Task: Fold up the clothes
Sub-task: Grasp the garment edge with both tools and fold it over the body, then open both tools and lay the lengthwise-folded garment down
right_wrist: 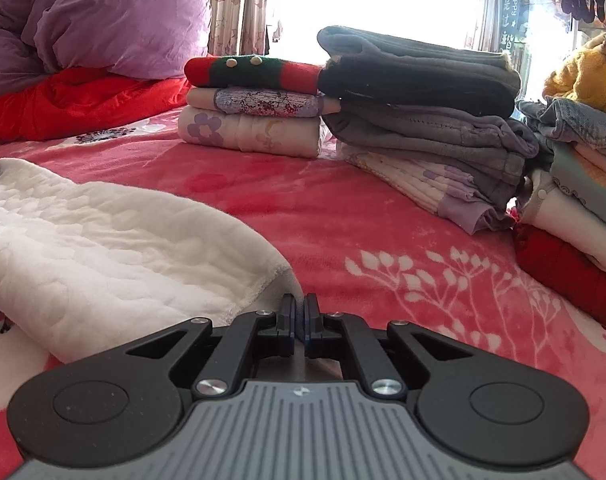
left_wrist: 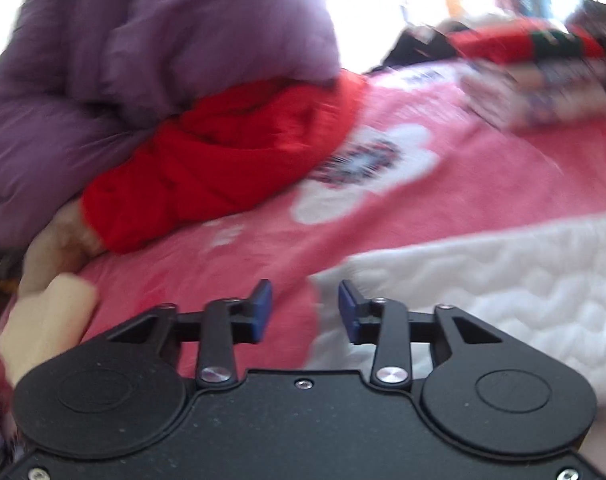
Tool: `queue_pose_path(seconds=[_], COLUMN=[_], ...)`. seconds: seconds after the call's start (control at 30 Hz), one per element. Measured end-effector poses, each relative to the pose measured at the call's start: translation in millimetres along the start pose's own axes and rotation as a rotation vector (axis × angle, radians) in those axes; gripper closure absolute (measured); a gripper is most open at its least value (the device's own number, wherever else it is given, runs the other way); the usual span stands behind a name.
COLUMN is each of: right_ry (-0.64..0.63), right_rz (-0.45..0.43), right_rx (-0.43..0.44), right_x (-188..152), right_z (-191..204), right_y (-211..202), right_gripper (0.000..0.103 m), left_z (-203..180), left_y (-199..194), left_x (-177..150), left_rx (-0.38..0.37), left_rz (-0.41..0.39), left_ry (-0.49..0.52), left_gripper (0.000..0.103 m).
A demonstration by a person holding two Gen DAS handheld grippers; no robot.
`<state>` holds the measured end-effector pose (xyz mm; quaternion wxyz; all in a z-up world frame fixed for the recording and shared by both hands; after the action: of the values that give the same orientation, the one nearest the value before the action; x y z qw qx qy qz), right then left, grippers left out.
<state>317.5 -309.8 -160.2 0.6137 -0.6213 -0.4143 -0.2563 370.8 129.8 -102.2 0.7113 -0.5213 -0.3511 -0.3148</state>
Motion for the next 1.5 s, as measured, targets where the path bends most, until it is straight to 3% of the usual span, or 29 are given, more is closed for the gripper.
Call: queue_pose_path(seconds=[0.1,0.23,0.33,0.43,0.6,0.7,0.8,0.87,0.9,0.97,1.07,1.13,1.3,1.33,1.43,1.5], right_ry=[0.015,0.041,0.051,0.030,-0.005,-0.028,-0.114,-0.145,-0.211,-0.331,-0.295,-0.297,-0.290,-0.301,-0.372,-0.370], right_rz=[-0.002,-0.007,-0.032,-0.079,-0.157,-0.205,-0.248,-0.217,-0.142,-0.009,-0.047,-0.094,-0.233,-0.246,-0.163,-0.076], right_rx=[0.004,0.012,0.015,0.003,-0.016,-0.025,0.128,0.243,0.250,0.210,0.194,0.195,0.255,0.275,0.288,0.234], right_x=[0,1,3,8,16,21,24,20,13,-9,0,3,15,16,6,-1], right_z=[-1,-2,-3,0,4,7,42,63,77,91,88,89,98,102,117,119], right_y=[-2,-3,-7,-16,-32,-41,-56,-55,-43,-16,-23,-35,-64,-66,-51,-32], right_gripper=[0.095,0.094,0.090,0.078,0.077,0.076,0.077,0.072,0.065,0.063,0.058,0.058,0.058,0.058,0.058,0.056], left_z=[33,48,42,26,-31,-63,-83,-85,-84,-80,-83,-92,-138,-149,-178,-190], left_y=[-10,-7,-7,-13,-26,-24,-8,-3,-2,-7,-30,-56,-105,-107,-86,-73], left_x=[-6,-25,-30,-23,-7,-10,-23,-28,-27,-25,-19,-15,-31,-37,-56,-63], left_rx=[-0.072,-0.218,-0.245,-0.251,-0.347,-0.401,-0.316,-0.303,-0.303,-0.293,-0.255,-0.319,-0.654,-0.677,-0.651,-0.601], left_rz=[0.031,0.115,0.136,0.085,-0.039,-0.032,0.047,0.062,0.070,0.070,0.020,-0.032,-0.083,-0.082,-0.012,-0.017], left_ry=[-0.210,-0.444,-0.497,-0.431,-0.181,-0.076,0.041,0.054,0.044,0.037,0.082,0.105,0.217,0.253,0.311,0.345], left_gripper=[0.066,0.065,0.065,0.065,0.065,0.060,0.055,0.054,0.053,0.053,0.054,0.054,0.054,0.054,0.054,0.043])
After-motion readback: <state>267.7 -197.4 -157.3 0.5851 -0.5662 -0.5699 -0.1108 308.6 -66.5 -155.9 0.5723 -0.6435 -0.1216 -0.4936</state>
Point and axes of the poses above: each gripper's, at about its wrist camera, not at the fingertips, and y roughly the way its jaws point, z to its left, x to its top, the point moved 4 cm from there along y, roughly the way its jaws point, and after that the axes turned 2 degrees about -y, right-handed, at the moved point
